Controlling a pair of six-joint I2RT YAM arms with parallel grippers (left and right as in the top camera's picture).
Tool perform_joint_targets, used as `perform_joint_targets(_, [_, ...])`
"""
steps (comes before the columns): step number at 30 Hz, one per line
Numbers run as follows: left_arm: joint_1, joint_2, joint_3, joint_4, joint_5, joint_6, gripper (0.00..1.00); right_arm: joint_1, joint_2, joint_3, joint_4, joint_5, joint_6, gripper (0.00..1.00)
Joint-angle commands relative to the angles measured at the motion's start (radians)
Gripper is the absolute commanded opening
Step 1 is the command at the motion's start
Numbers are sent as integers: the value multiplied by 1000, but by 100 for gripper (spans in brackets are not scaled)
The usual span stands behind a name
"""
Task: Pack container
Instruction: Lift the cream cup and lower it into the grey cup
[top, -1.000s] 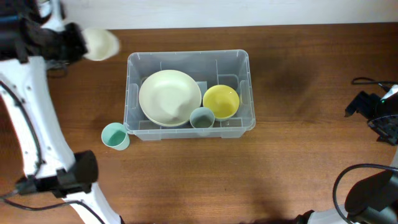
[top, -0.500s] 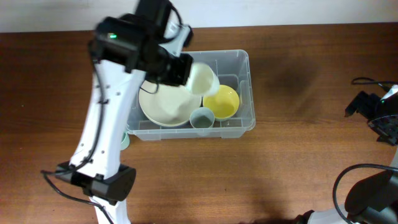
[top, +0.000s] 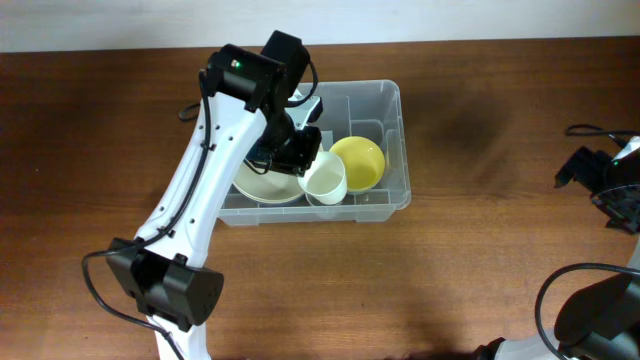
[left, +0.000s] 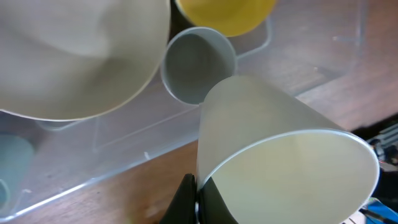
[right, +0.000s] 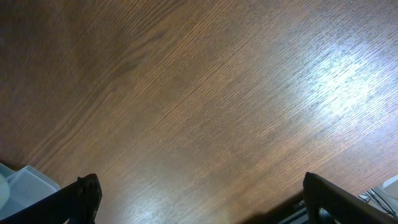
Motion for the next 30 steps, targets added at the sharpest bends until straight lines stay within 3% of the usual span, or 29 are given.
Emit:
perform_joint_targets(1, [-2, -8, 1, 24, -82, 16, 1, -2, -13, -1, 0, 2, -7, 99])
perform_joint_targets(8, [-1, -2, 1, 131, -101, 16, 1, -2, -13, -1, 0, 2, -6, 99])
perform_joint_targets(30, [-2, 143, -13, 79, -79, 16, 1, -2, -13, -1, 0, 2, -6, 99])
